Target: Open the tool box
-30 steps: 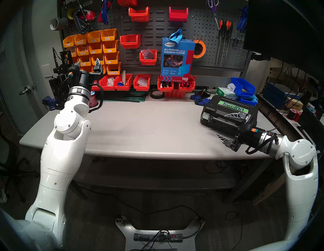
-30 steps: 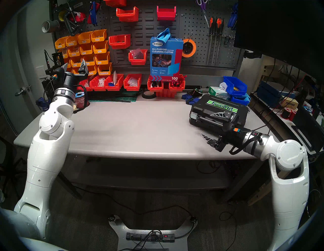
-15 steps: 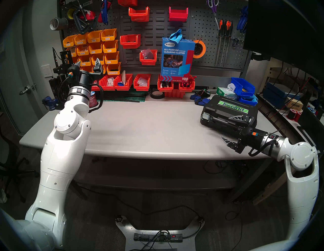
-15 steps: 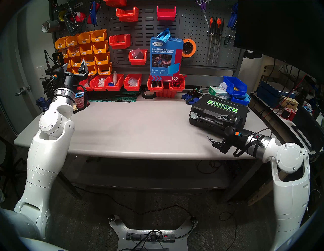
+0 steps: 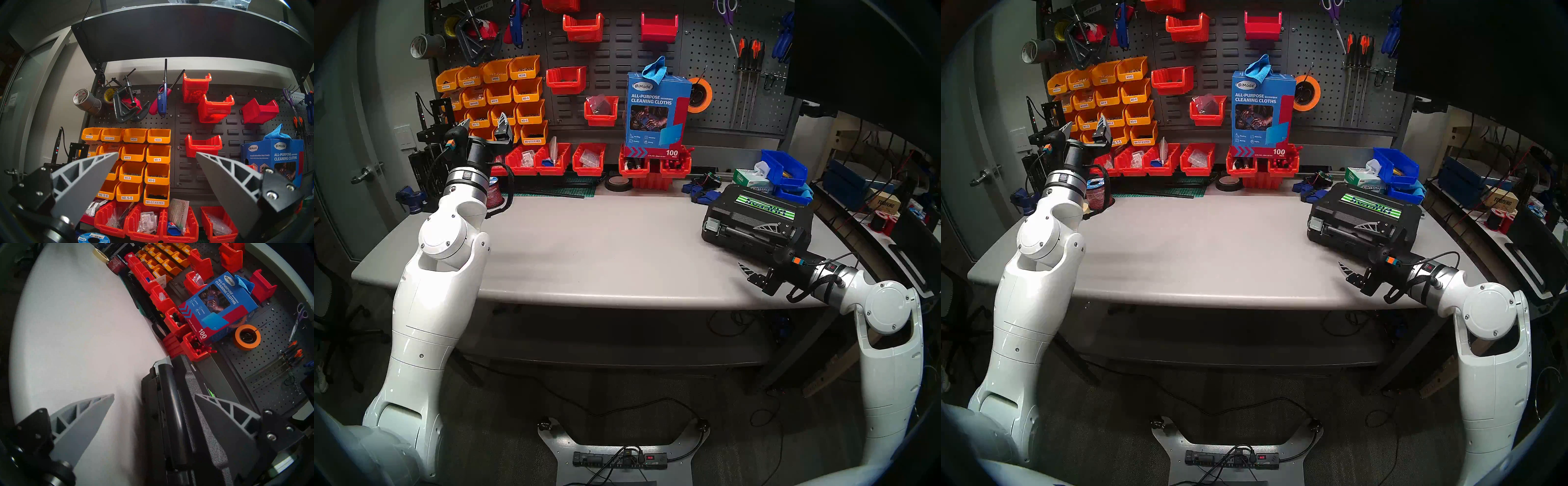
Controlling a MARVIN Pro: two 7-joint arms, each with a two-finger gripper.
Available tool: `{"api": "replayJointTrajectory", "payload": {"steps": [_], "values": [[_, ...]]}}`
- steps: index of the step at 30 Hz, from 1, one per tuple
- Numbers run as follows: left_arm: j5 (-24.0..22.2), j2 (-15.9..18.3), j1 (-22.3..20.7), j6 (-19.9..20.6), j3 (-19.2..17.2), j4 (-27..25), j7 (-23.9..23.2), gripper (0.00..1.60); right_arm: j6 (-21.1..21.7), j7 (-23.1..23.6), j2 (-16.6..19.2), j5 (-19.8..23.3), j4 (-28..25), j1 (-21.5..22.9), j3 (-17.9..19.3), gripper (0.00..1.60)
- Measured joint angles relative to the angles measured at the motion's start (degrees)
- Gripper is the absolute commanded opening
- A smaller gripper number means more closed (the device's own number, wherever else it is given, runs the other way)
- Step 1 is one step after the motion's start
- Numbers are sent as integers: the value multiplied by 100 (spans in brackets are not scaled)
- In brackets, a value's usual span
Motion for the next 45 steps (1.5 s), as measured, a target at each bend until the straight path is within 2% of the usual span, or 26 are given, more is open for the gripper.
{"api": "replayJointTrajectory", "payload": {"steps": [5,6,7,8,9,21,35,44,45], "values": [[0,0,0,0,0,0,0,160,-10,-99,-13,-225,23,58,-115,160],[0,0,0,0,0,0,0,160,-10,-117,-13,-278,31,74,-142,151],[0,0,0,0,0,0,0,160,-11,-128,-11,-313,37,87,-161,110],[0,0,0,0,0,0,0,160,-11,-145,-3,-375,46,109,-191,76],[0,0,0,0,0,0,0,160,-12,-151,4,-406,49,120,-206,0],[0,1,0,0,0,0,0,160,-50,-233,45,-622,99,283,-420,0],[0,1,1,0,1,1,0,160,-114,-344,-67,-532,338,781,-990,0],[0,1,1,0,1,1,0,160,-79,-278,-45,-431,338,897,-953,1],[0,1,1,0,1,1,0,160,-57,-261,-35,-431,322,896,-930,38]]}}
